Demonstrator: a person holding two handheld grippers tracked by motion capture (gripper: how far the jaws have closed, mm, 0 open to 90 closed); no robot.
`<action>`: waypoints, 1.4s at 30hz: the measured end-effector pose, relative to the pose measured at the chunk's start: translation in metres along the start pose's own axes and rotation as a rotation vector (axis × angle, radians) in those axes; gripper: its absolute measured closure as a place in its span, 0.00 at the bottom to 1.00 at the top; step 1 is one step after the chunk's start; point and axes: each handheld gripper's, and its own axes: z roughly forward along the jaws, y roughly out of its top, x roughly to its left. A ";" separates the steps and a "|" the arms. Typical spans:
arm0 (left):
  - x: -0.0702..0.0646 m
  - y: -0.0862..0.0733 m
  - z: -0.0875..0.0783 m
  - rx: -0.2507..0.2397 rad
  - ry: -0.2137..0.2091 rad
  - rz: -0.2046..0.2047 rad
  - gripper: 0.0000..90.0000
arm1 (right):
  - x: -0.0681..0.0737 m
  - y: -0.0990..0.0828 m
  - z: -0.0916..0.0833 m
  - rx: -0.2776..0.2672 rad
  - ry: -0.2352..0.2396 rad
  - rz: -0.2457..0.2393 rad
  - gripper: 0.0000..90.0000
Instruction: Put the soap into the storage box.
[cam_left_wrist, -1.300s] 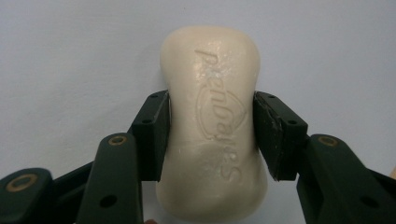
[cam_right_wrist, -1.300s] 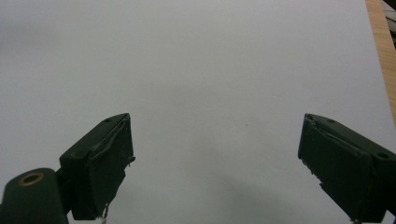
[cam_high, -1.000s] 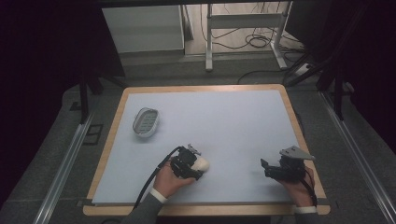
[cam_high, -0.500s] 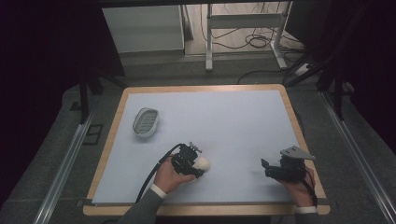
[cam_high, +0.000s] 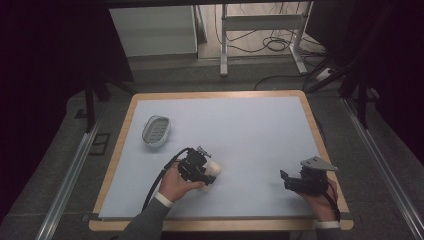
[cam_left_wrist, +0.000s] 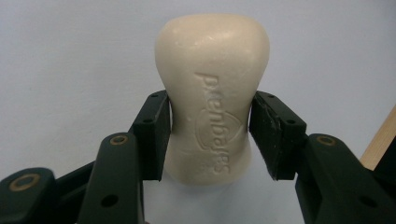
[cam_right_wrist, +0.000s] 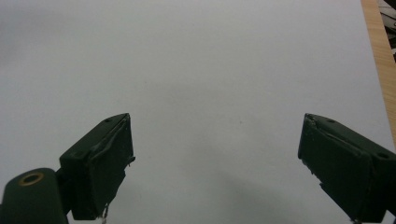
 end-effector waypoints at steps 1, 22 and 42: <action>0.000 0.000 0.000 0.000 0.000 0.001 0.55 | 0.000 0.000 0.000 0.000 0.000 0.001 0.11; -0.013 0.015 0.030 0.106 0.052 0.047 0.52 | 0.000 0.000 0.001 0.004 -0.006 0.000 0.11; -0.002 0.017 0.008 0.083 0.038 0.055 0.55 | -0.003 -0.001 0.000 0.000 -0.014 0.009 0.11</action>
